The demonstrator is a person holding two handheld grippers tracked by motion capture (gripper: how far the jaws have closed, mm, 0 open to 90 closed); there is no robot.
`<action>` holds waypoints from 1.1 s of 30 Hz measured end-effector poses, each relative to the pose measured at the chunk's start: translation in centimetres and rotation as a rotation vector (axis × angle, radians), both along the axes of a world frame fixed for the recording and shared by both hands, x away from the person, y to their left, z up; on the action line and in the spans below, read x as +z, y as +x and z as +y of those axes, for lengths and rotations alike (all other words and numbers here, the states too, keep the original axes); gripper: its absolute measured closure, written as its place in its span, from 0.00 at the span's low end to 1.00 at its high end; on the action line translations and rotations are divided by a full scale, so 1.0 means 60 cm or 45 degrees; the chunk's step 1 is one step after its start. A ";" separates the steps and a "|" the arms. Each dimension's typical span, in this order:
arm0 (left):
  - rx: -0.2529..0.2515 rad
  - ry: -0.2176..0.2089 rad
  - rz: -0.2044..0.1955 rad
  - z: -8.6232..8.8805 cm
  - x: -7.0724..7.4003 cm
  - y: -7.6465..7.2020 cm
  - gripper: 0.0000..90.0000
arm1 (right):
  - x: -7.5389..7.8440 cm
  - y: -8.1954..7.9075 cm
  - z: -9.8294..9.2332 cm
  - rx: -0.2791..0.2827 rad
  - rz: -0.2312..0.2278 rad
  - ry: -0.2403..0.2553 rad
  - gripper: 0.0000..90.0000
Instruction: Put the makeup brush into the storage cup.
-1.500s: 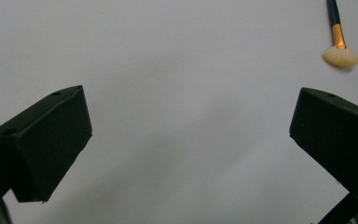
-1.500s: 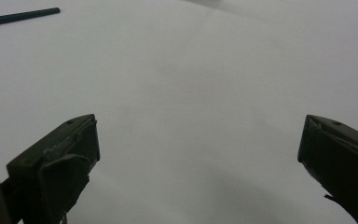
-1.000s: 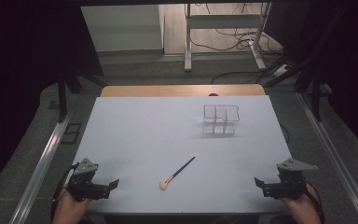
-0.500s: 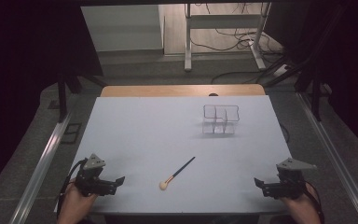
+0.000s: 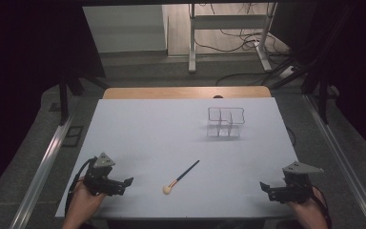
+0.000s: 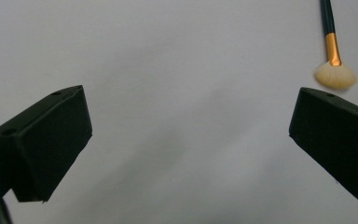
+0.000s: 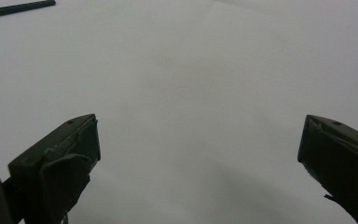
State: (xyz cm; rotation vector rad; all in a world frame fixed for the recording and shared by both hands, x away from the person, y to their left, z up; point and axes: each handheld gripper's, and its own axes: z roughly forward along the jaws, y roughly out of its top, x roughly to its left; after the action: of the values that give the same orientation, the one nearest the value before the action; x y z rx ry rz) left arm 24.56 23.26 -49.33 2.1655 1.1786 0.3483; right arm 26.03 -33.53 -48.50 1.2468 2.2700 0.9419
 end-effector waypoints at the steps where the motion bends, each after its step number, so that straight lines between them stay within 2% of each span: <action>1: -0.005 -0.003 0.005 -0.002 0.000 0.002 0.00 | 0.000 0.000 0.000 0.001 0.001 0.001 0.00; 3: -0.012 -0.014 0.016 -0.006 0.000 0.007 0.00 | 0.000 0.000 0.000 0.000 0.000 0.000 0.00; 12: -0.046 0.005 0.044 -0.023 0.001 0.025 0.00 | 0.000 0.000 0.000 -0.005 0.005 0.001 0.00; 16: -0.067 0.052 0.049 -0.032 0.004 0.034 0.00 | 0.001 0.000 -0.001 -0.004 0.001 0.001 0.00; 19: -0.084 0.067 0.055 -0.041 0.005 0.042 0.00 | 0.000 0.000 -0.001 -0.006 -0.001 0.004 0.00; 33: -0.118 0.054 0.094 -0.066 0.009 0.063 0.00 | 0.000 0.001 -0.001 -0.010 0.007 0.012 0.00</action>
State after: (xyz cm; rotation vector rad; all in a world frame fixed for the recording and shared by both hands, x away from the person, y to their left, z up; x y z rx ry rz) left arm 28.32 19.32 -48.82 2.2783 1.1155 0.2578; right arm 26.07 -33.58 -48.53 1.2631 2.2659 0.9488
